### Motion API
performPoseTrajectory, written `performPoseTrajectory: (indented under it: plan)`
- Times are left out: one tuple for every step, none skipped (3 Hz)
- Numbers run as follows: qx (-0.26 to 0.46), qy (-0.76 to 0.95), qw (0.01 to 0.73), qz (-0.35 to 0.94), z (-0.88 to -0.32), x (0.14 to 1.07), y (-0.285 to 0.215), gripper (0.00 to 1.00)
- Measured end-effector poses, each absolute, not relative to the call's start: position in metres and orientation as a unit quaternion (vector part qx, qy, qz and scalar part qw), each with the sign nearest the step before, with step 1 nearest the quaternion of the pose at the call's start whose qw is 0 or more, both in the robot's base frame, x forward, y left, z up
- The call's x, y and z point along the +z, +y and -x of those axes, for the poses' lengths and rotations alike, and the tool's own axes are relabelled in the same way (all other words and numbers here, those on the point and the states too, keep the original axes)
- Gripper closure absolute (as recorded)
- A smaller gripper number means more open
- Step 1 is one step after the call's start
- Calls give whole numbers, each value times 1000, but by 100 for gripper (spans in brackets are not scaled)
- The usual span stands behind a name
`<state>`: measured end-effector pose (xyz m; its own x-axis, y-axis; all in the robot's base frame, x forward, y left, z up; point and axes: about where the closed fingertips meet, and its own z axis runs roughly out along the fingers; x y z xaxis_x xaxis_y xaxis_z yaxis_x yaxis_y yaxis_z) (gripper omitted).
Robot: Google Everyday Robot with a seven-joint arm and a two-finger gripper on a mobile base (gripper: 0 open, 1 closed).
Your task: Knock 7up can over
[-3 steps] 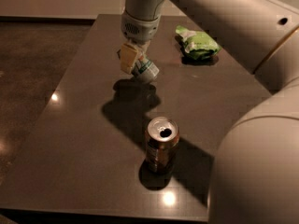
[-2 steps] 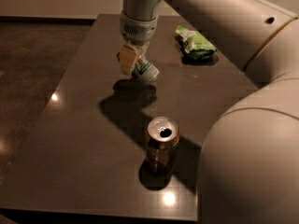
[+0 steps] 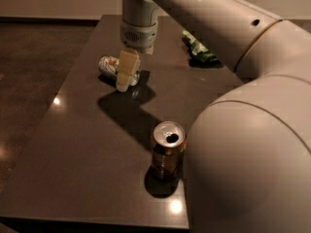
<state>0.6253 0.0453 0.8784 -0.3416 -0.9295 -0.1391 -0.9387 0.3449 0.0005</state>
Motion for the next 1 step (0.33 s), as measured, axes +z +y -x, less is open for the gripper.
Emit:
performPoseTrajectory:
  plan:
    - [40,818,57,571,-625,878,45,0]
